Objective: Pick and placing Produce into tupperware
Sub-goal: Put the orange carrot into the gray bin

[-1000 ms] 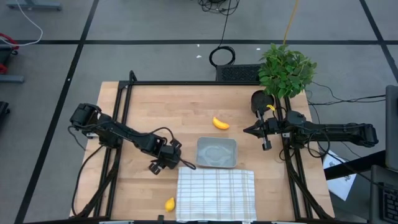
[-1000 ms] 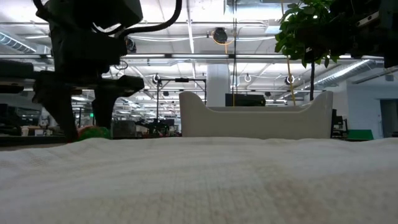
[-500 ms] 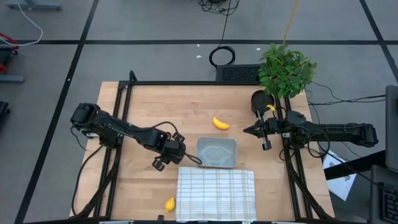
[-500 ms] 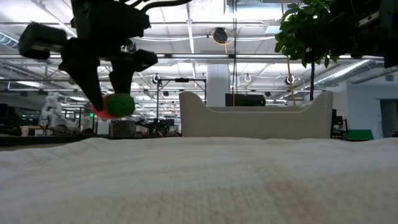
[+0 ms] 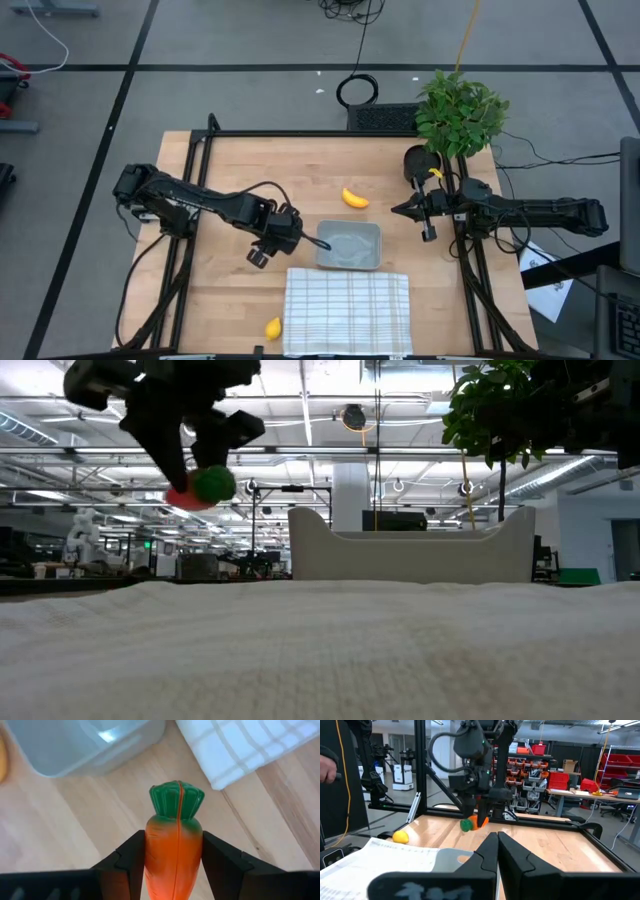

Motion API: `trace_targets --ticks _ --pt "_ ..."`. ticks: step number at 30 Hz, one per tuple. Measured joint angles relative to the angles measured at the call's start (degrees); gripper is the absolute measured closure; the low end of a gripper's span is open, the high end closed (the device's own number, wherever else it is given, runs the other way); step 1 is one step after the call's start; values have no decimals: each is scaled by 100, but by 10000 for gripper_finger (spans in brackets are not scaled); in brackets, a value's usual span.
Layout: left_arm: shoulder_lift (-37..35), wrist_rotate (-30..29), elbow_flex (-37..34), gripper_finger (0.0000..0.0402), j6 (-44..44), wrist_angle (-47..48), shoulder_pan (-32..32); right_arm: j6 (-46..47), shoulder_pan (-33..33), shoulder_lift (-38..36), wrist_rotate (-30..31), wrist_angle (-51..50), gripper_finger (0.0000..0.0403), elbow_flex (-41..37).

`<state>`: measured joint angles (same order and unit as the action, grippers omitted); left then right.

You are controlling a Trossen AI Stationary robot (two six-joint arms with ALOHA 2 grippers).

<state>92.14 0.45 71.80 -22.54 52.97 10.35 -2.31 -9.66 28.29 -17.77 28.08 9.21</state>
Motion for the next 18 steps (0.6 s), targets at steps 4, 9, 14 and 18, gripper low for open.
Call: trace_targets --ticks 4,9,14,18 --pt "-48 -9 311 238 157 276 -111 -4 1 2 0 -2 403 -2" --pt "-46 -24 753 238 541 433 -283 -7 -1 0 -1 -2 403 0" --pt "-47 -29 1145 238 827 464 -454 -7 0 0 1 -2 403 0" --pt "-48 -32 1379 238 978 472 -570 -7 -1 0 -1 -2 403 0"
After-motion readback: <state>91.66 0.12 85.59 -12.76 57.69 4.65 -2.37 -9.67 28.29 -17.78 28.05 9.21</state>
